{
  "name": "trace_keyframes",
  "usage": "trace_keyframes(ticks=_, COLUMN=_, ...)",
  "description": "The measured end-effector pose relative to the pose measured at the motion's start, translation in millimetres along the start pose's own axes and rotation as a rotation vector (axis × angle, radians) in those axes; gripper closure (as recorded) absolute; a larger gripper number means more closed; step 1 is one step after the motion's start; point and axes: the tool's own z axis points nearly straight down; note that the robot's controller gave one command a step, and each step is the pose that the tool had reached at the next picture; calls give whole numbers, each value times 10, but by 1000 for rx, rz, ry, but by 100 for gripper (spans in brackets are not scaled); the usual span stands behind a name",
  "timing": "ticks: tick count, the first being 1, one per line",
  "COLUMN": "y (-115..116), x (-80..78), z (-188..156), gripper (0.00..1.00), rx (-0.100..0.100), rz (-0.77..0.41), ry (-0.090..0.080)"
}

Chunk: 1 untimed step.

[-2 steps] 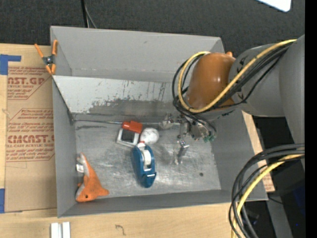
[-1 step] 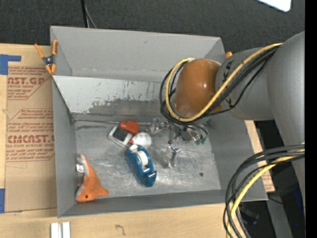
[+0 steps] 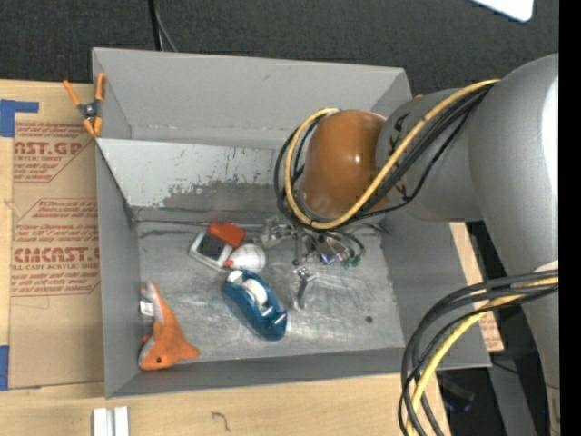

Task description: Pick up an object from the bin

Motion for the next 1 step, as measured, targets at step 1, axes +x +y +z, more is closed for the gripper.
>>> trace_keyframes(ticks=1, y=139, x=-110, z=-463, gripper=0, rx=-4, rz=-57, ry=8)
